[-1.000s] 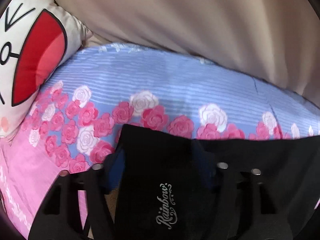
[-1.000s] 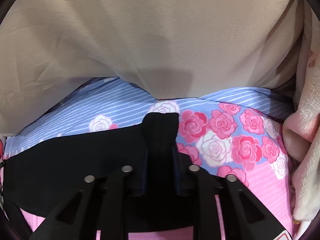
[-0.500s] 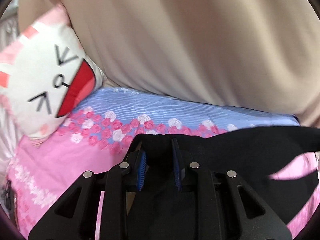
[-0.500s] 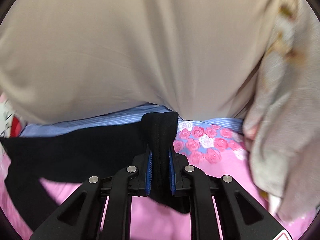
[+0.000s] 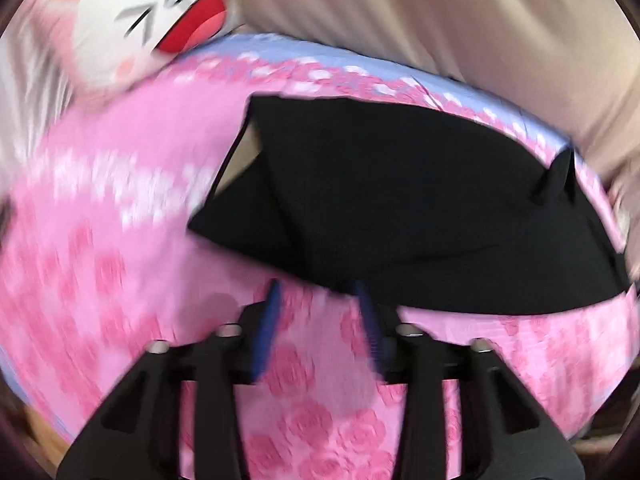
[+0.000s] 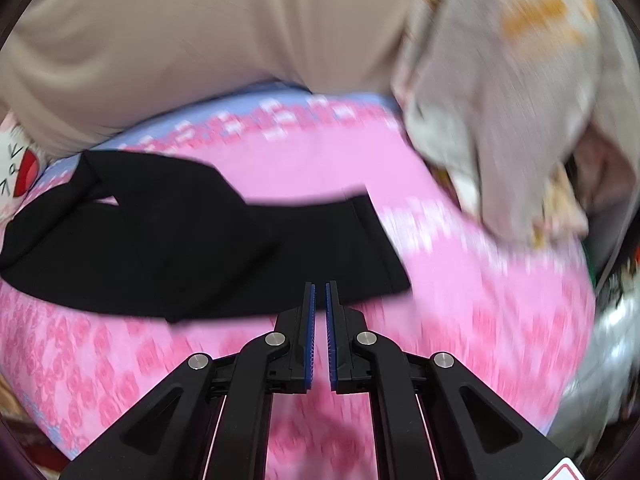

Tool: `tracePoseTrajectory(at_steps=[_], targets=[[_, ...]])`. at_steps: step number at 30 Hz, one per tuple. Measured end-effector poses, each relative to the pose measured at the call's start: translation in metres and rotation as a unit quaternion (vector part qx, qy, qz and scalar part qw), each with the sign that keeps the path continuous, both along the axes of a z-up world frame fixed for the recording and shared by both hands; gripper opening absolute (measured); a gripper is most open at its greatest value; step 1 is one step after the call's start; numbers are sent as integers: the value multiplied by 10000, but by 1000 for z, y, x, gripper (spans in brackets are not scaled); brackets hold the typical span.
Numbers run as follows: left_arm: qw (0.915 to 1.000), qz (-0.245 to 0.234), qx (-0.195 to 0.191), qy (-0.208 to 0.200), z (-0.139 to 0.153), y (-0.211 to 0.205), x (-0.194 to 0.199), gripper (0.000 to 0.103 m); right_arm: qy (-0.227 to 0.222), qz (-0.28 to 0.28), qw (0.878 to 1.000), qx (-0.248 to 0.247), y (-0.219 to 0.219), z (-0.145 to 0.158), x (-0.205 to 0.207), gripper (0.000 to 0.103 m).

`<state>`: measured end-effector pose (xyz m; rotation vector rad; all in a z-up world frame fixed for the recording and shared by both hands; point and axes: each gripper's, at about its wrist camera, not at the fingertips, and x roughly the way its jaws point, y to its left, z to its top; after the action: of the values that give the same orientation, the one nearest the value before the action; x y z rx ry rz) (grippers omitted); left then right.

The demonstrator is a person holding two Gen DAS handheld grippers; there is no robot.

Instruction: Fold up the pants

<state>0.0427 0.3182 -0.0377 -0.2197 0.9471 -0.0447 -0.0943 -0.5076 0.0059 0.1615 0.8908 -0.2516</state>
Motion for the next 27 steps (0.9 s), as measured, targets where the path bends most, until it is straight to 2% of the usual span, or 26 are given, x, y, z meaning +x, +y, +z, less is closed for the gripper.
tracePoseTrajectory(at_steps=[1,2,5,6,8,10,12,13,14,15,16,18,20,22,24,26,27], targets=[[9997,77,-187,-113,2,5,-6,57,-23,-32,10000,78,3,3,-6,9],[9975,254,-553,-359,11,13,-16,68,-85,-44,9999,132,6,2,-5,10],[9909,598,-925,-768,31,18,-26,94,-252,99,9994,212,24,7,-9,10],[9893,682,-989,-826,35,16,-24,96,-317,179,9991,213,34,10,-7,12],[9859,643,-1349,-757,32,10,-9,96,-398,310,9984,266,50,14,-3,17],[9832,602,-1657,-482,17,5,11,96,-516,492,9969,340,70,15,5,19],[9827,675,-1713,-189,-2,4,29,95,-549,645,9956,394,85,15,10,19],[9828,798,-1666,-91,-10,7,38,90,-548,711,9951,405,94,15,13,19],[9825,847,-1656,-65,-15,11,44,66,-541,769,9947,428,101,14,15,19],[9835,854,-1594,-53,-16,14,47,18,-534,800,9944,435,107,13,17,19],[9833,663,-1698,-4,-16,21,53,9,-515,814,9943,446,113,12,20,19],[9808,492,-1887,-1,-6,31,53,8,-483,838,9943,454,120,10,22,19],[9904,334,-1330,-174,19,36,43,8,-452,824,9947,411,125,12,22,19],[9944,301,-989,-220,34,44,32,8,-475,771,9952,362,125,14,19,19],[9971,560,-525,-14,30,58,29,8,-490,641,9962,322,119,13,15,31],[9966,534,-545,309,11,65,30,9,-431,453,9976,292,111,7,13,36],[9959,544,-565,458,2,64,30,13,-372,341,9982,339,105,2,13,36]])
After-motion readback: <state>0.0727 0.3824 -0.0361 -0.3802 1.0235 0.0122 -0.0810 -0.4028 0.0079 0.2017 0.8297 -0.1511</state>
